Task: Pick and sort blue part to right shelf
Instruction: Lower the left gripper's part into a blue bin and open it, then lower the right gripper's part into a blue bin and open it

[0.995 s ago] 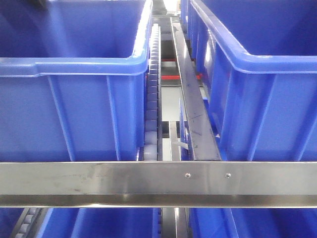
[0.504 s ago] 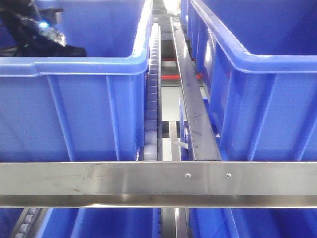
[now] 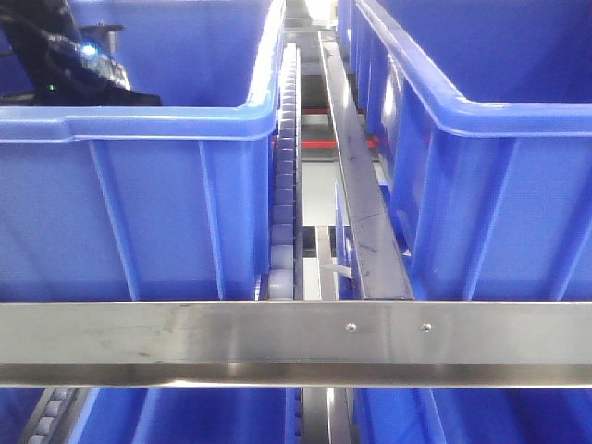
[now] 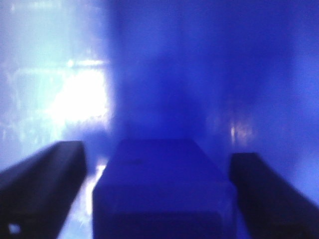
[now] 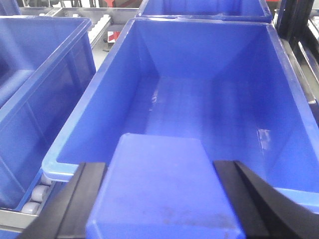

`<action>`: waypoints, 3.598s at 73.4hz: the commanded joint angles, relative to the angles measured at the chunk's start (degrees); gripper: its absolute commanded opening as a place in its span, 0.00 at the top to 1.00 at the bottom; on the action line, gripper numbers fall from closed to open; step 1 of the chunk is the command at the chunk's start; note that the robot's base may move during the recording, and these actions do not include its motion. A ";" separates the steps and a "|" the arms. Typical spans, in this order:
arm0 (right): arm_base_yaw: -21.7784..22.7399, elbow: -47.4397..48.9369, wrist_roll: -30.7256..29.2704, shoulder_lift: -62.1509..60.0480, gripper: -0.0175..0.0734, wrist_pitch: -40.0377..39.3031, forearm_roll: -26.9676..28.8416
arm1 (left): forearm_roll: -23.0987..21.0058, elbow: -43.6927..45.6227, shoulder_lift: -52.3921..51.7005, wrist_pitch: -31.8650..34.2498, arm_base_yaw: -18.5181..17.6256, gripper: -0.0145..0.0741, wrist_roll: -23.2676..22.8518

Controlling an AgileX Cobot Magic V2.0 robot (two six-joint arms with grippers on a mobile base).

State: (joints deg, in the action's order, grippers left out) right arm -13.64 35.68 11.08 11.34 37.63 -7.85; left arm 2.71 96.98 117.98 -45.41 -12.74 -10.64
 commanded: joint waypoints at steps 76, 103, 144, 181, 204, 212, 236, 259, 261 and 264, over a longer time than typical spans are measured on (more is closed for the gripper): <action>0.05 12.28 -0.34 26.54 0.56 -4.29 -0.43 | 4.07 -41.22 -63.68 20.48 -0.26 0.69 3.00; 0.82 35.56 -0.34 53.31 0.56 10.63 0.31 | 7.36 -55.14 -85.58 24.23 -0.26 0.69 3.00; 8.40 51.05 -5.73 88.22 0.56 5.92 0.87 | 7.57 -61.04 -98.89 22.67 -0.26 0.69 3.00; 8.64 51.66 -5.73 98.73 0.40 -3.35 0.74 | 7.57 -61.04 -98.89 22.67 -0.26 0.69 3.00; 8.64 53.18 -5.73 95.81 0.18 0.21 0.80 | 7.57 -61.04 -98.89 22.67 -0.26 0.69 3.00; 8.64 53.18 -5.73 90.88 0.25 1.66 0.80 | 7.57 -61.04 -98.89 22.67 -0.26 0.69 3.00; 8.64 45.17 -5.73 71.24 0.77 4.95 1.10 | 7.57 -61.04 -98.89 22.67 -0.26 0.69 3.00; 8.64 18.69 -5.73 45.89 0.77 -4.59 1.10 | 7.67 -61.04 -98.89 22.67 -0.26 0.69 3.00; 8.64 16.35 -5.73 43.69 0.77 -5.60 1.10 | 7.67 -61.04 -98.89 22.67 -0.26 0.69 3.00; 8.64 13.04 -5.73 40.34 0.77 -6.95 1.10 | 7.67 -61.04 -98.89 22.67 -0.26 0.69 3.00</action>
State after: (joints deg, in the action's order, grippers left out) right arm -5.57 52.74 5.87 58.60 37.73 -6.42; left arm 10.19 34.37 18.60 -27.48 -12.74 -7.67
